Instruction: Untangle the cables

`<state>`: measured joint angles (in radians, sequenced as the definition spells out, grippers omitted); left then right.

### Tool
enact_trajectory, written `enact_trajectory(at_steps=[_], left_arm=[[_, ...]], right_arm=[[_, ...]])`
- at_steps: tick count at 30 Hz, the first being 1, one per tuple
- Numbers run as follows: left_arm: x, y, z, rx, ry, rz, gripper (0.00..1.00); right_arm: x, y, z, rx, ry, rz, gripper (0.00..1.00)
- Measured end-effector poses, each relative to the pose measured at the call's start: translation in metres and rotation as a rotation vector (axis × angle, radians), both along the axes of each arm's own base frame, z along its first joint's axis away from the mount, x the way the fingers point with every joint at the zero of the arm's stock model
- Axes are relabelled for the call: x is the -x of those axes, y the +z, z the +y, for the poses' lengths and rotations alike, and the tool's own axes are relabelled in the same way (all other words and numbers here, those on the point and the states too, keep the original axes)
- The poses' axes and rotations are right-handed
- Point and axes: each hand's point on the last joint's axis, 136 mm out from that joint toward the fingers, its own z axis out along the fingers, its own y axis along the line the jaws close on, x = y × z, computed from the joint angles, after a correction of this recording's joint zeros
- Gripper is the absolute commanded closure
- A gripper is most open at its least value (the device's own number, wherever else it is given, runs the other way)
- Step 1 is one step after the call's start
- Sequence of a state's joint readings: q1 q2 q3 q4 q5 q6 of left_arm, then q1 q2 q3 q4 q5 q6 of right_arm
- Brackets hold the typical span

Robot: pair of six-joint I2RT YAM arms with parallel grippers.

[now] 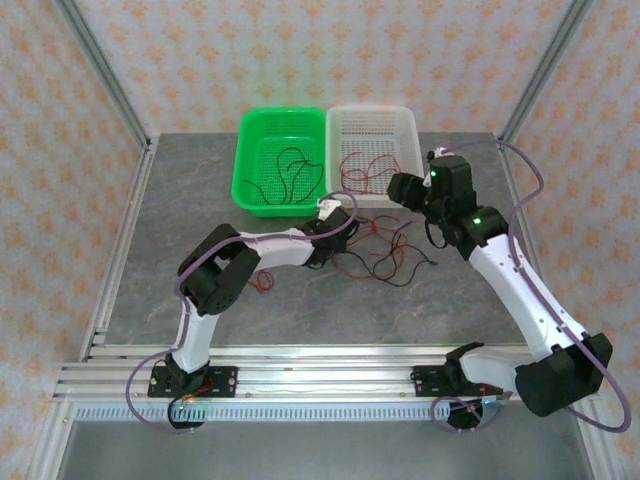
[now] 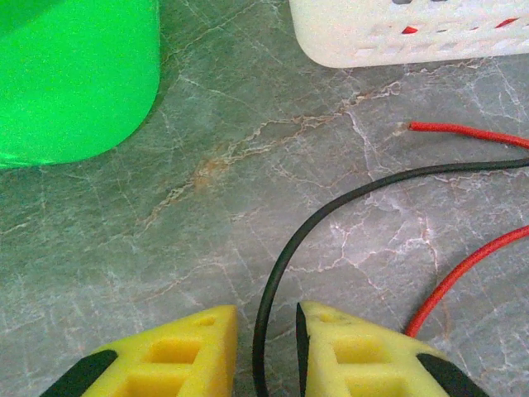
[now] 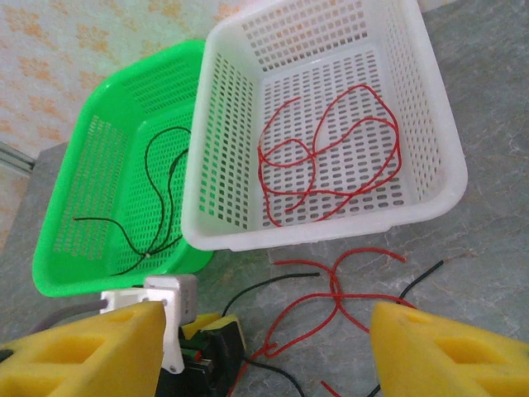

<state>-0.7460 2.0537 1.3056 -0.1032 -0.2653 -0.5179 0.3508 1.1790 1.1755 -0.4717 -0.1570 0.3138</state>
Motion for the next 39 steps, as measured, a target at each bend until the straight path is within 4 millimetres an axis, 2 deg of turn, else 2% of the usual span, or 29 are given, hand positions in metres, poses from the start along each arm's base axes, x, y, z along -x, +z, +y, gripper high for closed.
enact_trajectory(at_steps=[4, 9, 18, 21, 25, 28, 32, 36, 39], left_arm=[[-0.002, -0.002, -0.001, -0.008, 0.000, -0.001, 0.76], [-0.002, -0.003, 0.002, -0.024, 0.002, -0.001, 1.00], [-0.002, 0.002, 0.006, -0.039, 0.009, -0.010, 1.00], [-0.001, 0.023, 0.005, -0.022, 0.005, -0.032, 1.00], [0.006, 0.079, -0.003, 0.035, -0.020, -0.104, 1.00], [0.013, 0.124, -0.018, 0.094, -0.051, -0.166, 1.00], [0.028, 0.161, -0.034, 0.130, -0.094, -0.214, 1.00], [0.042, 0.175, -0.043, 0.132, -0.128, -0.223, 1.00], [0.049, 0.184, -0.046, 0.131, -0.141, -0.226, 1.00]], right_arm=[[0.003, 0.006, -0.001, -0.005, 0.000, -0.014, 0.34], [0.004, 0.005, -0.001, -0.004, 0.000, -0.011, 0.34], [0.006, 0.008, -0.002, -0.005, -0.001, -0.016, 0.35], [0.008, 0.011, -0.003, -0.008, 0.000, -0.023, 0.35], [0.011, 0.013, -0.003, -0.019, 0.001, -0.033, 0.35], [0.016, 0.004, -0.003, -0.037, 0.000, -0.018, 0.36], [0.026, -0.028, -0.002, -0.079, -0.010, 0.048, 0.40], [0.036, -0.070, 0.003, -0.141, -0.016, 0.138, 0.44], [0.042, -0.101, 0.007, -0.182, -0.024, 0.208, 0.52]])
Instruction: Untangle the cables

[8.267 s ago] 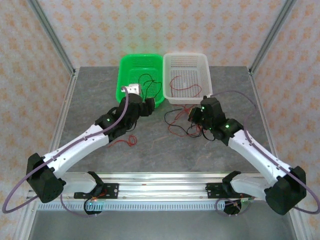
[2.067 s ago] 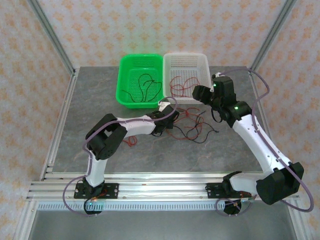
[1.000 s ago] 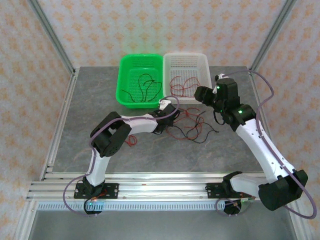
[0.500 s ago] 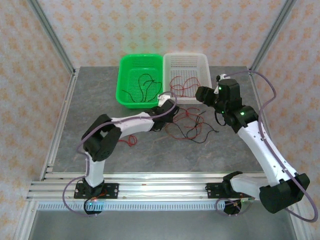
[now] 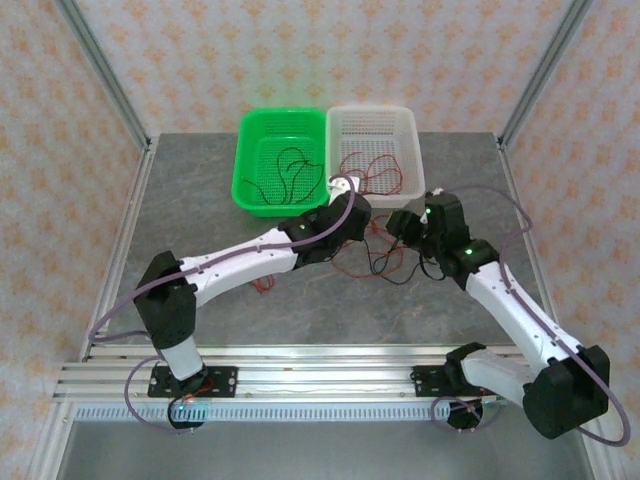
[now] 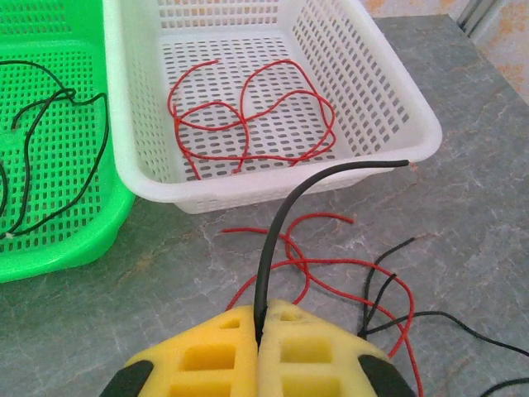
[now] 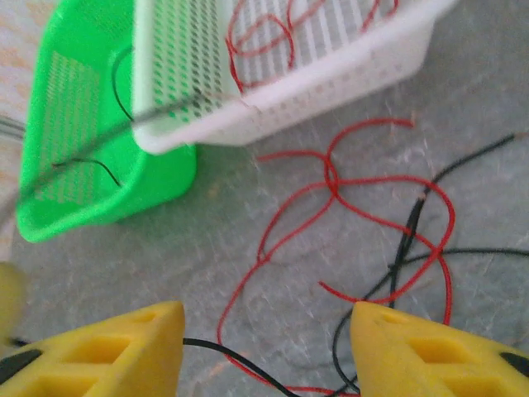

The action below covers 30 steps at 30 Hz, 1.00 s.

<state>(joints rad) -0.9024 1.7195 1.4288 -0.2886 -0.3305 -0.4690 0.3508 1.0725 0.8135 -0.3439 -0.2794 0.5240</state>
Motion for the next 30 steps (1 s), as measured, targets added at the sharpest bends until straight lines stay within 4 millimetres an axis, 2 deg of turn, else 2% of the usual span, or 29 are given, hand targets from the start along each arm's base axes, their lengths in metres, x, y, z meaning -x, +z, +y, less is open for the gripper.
enact_trajectory(at_steps=[3, 7, 12, 15, 20, 24, 30], left_arm=[[0.006, 0.016, -0.002, 0.016, -0.012, -0.018, 1.00], [0.015, 0.047, -0.007, 0.049, -0.030, -0.059, 1.00], [0.023, 0.086, -0.016, 0.095, -0.057, -0.117, 1.00], [0.027, 0.099, -0.019, 0.099, -0.062, -0.139, 1.00], [0.031, 0.115, -0.020, 0.087, -0.066, -0.163, 1.00], [0.034, 0.131, -0.017, 0.074, -0.063, -0.188, 1.00], [0.035, 0.173, -0.001, 0.084, -0.027, -0.257, 1.00]], right_arm=[[0.003, -0.030, 0.004, -0.026, -0.007, 0.066, 0.57], [0.006, -0.066, 0.010, -0.037, -0.004, 0.144, 0.59], [0.005, -0.090, 0.034, -0.036, 0.047, 0.188, 0.61], [0.005, -0.109, 0.046, -0.034, 0.066, 0.218, 0.66], [0.013, -0.148, 0.042, -0.002, 0.051, 0.298, 0.73], [0.013, -0.154, 0.037, 0.023, 0.031, 0.297, 0.75], [0.009, -0.156, 0.026, 0.073, -0.008, 0.277, 0.75]])
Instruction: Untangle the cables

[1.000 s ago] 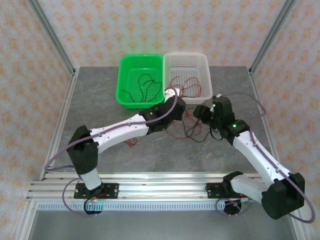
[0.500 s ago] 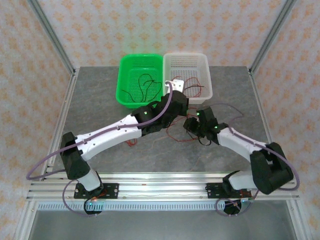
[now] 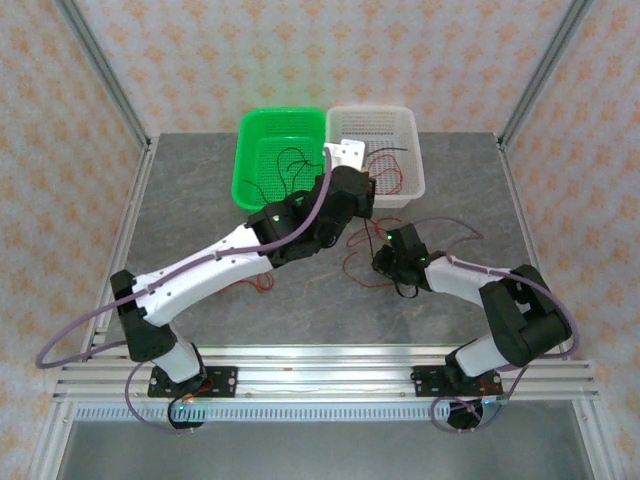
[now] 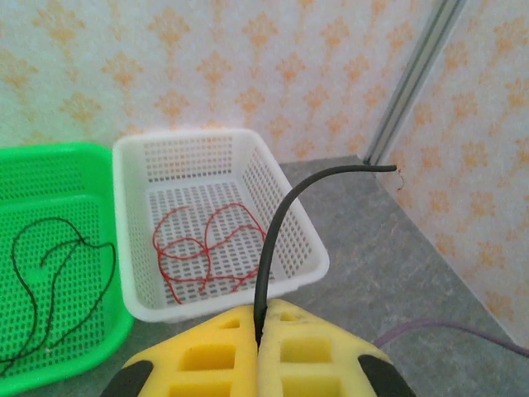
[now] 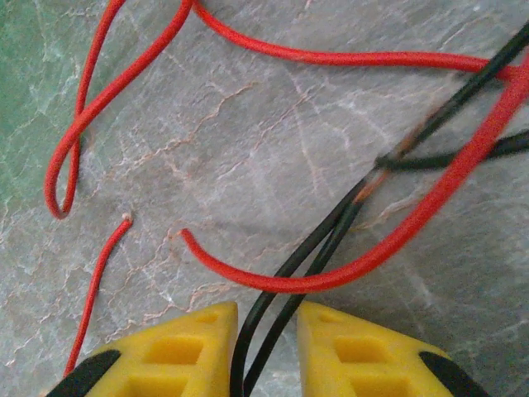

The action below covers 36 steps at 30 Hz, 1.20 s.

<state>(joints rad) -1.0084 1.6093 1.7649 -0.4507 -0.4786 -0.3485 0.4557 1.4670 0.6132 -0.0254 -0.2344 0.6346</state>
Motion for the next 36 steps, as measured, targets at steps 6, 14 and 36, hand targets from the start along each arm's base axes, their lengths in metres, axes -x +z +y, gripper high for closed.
enact_trajectory(at_steps=[6, 14, 36], left_arm=[[0.006, 0.046, 0.026, 0.025, 0.052, -0.075, 1.00], [0.011, 0.092, 0.058, 0.015, 0.137, -0.164, 1.00], [-0.047, 0.170, 0.187, -0.046, 0.514, -0.337, 1.00]], right_arm=[[-0.002, -0.001, -0.004, 0.023, -0.012, -0.010, 0.75], [0.000, -0.003, -0.007, 0.036, -0.015, -0.004, 0.75], [0.018, 0.061, -0.023, 0.060, 0.013, -0.114, 0.21]])
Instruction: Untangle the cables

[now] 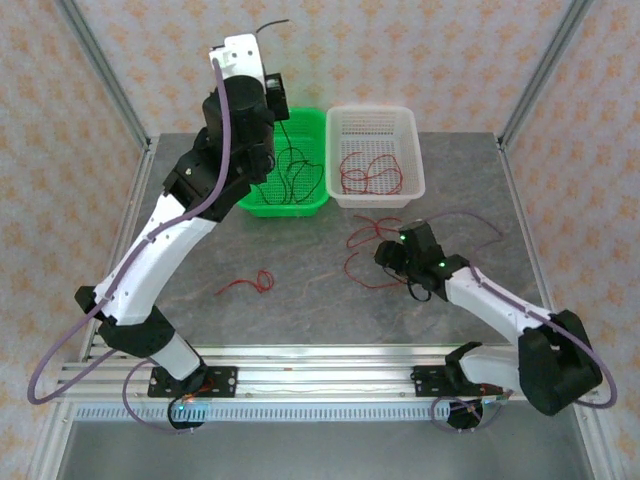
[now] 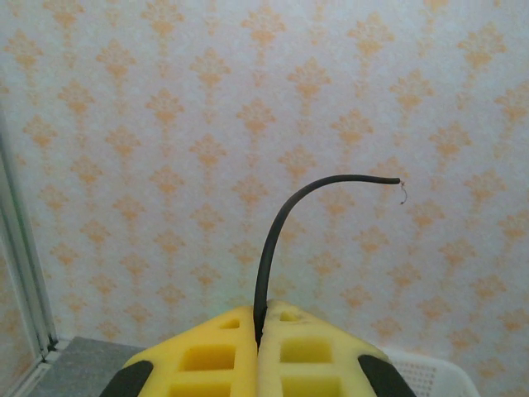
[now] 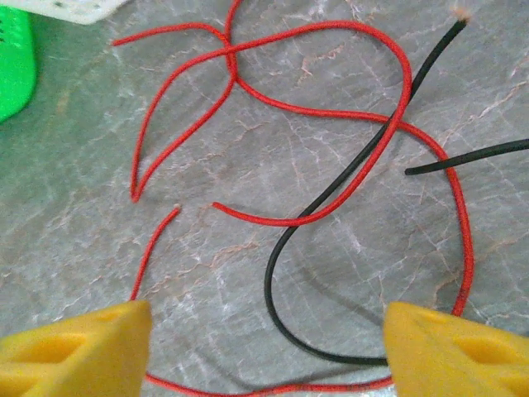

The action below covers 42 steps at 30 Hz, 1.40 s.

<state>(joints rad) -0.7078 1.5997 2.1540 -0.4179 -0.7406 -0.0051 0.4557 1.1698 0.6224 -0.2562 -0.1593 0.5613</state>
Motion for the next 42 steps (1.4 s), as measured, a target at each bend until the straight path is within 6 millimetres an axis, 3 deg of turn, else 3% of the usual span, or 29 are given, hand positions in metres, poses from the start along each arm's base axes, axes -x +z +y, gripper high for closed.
enact_trajectory(at_steps=[5, 10, 19, 31, 42], left_arm=[[-0.009, 0.015, 0.013, 0.006, 0.034, -0.046, 1.00], [-0.016, 0.028, 0.014, 0.001, 0.034, -0.094, 1.00], [-0.061, 0.025, 0.033, -0.017, 0.087, -0.137, 1.00], [-0.134, -0.029, 0.035, -0.045, 0.073, -0.073, 1.00], [-0.200, -0.120, 0.032, -0.057, 0.054, 0.066, 1.00]], right_arm=[[0.006, 0.028, -0.003, -0.019, 0.015, -0.063, 0.12], [0.010, 0.049, -0.002, -0.047, 0.029, -0.105, 0.10], [0.017, 0.068, 0.003, -0.084, 0.059, -0.122, 0.11], [0.024, 0.080, 0.003, -0.114, 0.072, -0.148, 0.13], [0.026, 0.079, 0.004, -0.121, 0.073, -0.140, 0.15]])
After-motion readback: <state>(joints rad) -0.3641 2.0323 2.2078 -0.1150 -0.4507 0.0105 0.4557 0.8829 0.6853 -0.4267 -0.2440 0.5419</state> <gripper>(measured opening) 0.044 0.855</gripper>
